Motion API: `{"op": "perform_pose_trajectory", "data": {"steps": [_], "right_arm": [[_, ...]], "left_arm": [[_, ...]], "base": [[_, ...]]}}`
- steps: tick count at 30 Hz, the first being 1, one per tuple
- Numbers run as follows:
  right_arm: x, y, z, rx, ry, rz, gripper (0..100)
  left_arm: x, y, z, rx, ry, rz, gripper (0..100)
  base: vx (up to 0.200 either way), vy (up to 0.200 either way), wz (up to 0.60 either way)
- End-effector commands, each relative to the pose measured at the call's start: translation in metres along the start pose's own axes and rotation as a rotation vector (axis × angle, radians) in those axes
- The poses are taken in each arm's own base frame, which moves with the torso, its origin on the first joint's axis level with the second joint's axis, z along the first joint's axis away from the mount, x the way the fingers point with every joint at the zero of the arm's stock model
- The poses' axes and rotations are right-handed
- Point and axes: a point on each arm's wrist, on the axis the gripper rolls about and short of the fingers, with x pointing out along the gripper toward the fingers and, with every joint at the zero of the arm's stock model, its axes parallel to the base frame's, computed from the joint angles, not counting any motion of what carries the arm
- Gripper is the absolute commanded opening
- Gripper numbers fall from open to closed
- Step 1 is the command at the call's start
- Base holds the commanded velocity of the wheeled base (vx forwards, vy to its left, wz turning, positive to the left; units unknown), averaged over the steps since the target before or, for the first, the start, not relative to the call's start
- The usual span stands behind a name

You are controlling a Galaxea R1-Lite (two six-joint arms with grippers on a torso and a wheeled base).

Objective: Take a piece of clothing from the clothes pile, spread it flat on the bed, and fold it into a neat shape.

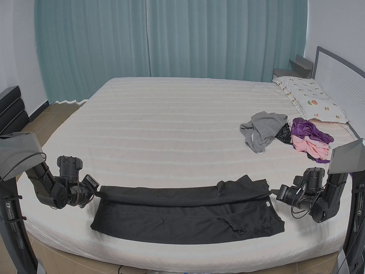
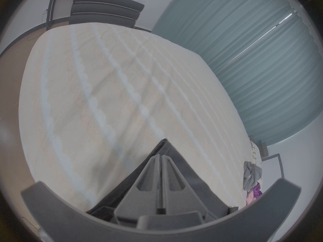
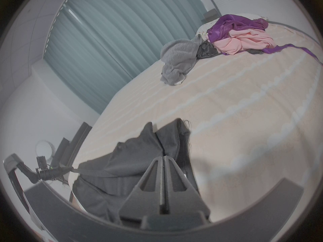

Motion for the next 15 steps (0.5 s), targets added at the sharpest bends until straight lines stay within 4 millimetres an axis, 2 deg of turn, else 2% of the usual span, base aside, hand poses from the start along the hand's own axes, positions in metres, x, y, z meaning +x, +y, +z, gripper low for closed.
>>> {"op": "perform_pose_trajectory", "data": {"steps": [1,12,13,14,15], "right_arm": [[0.002,-0.011,-0.02,-0.011,0.063,-0.031,0],[0.0,-0.01,-0.019,-0.019,0.055,-0.027,0],[0.0,-0.01,-0.019,-0.018,0.055,-0.029,100],[0.0,-0.01,-0.02,-0.018,0.06,-0.03,100],[0.0,-0.01,-0.021,-0.017,0.061,-0.031,100]], "left_arm": [[0.005,0.014,-0.012,0.004,0.039,0.044,0],[-0.002,0.022,-0.022,0.072,0.11,0.042,0],[-0.003,0.022,-0.022,0.074,0.11,0.042,0],[-0.003,0.022,-0.022,0.074,0.111,0.043,0],[-0.003,0.023,-0.022,0.073,0.113,0.045,100]], "base": [[0.0,0.0,0.0],[0.0,0.0,0.0],[0.0,0.0,0.0],[0.0,0.0,0.0],[0.0,0.0,0.0]]}}
